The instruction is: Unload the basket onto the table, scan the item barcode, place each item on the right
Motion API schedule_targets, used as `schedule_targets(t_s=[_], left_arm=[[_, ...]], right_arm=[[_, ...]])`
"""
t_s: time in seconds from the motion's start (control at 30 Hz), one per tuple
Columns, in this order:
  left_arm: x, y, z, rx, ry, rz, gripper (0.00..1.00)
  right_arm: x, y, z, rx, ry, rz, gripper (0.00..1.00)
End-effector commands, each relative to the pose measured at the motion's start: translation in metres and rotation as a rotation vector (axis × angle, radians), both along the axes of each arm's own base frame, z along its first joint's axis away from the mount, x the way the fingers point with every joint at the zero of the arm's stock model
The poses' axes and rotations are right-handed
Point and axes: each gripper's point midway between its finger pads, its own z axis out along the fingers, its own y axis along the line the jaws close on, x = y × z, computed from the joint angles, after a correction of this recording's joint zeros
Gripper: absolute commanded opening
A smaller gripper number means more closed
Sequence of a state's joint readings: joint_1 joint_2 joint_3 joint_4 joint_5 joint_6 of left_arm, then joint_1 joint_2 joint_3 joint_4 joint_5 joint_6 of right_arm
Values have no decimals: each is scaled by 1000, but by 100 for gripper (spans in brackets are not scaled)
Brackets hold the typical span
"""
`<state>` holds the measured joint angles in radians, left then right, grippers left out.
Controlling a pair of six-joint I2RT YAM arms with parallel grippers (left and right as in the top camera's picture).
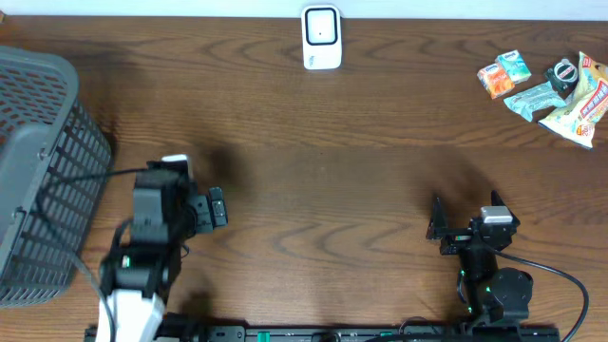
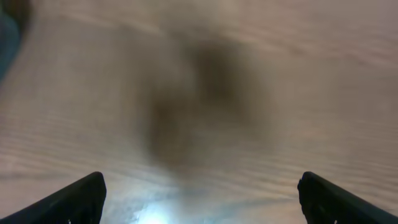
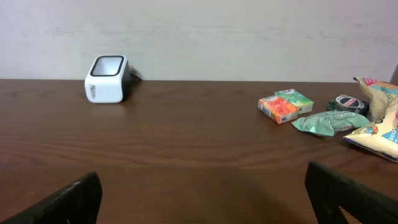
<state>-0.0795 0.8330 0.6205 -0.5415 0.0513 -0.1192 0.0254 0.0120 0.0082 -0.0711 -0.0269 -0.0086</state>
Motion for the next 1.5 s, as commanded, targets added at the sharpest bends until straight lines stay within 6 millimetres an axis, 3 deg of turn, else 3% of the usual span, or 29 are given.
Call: schedule_targets(t_s=[0.0,0.17,0.33,0.57,0.83,1.17,1.4,1.47], left_arm=[[-7,-17,5,-13,-108,-140,97],[-17,-17,-10,-11,-188,-146,97],[-13,-20,-24,-23,-308,-155,98],[-9,-24,0,-37,-573,-174,98],[-7,-6,23,7,-704,-86,98],[-10,4,53,24,-887,-50,98],[-14,11,9,37,-709,-20,97],[-14,11,5,34,-693,-19,98]], right_arm=[[0,-1,-1,-8,0,-6,99],[0,-1,-1,-8,0,-6,99],[0,-1,-1,-8,0,-6,99],[0,-1,-1,-8,-1,-6,99],[0,-1,-1,-8,0,-6,99],[0,-2,-1,-8,0,-6,99],[0,-1,-1,-8,1,-6,99],[0,-1,-1,-8,1,-6,99]])
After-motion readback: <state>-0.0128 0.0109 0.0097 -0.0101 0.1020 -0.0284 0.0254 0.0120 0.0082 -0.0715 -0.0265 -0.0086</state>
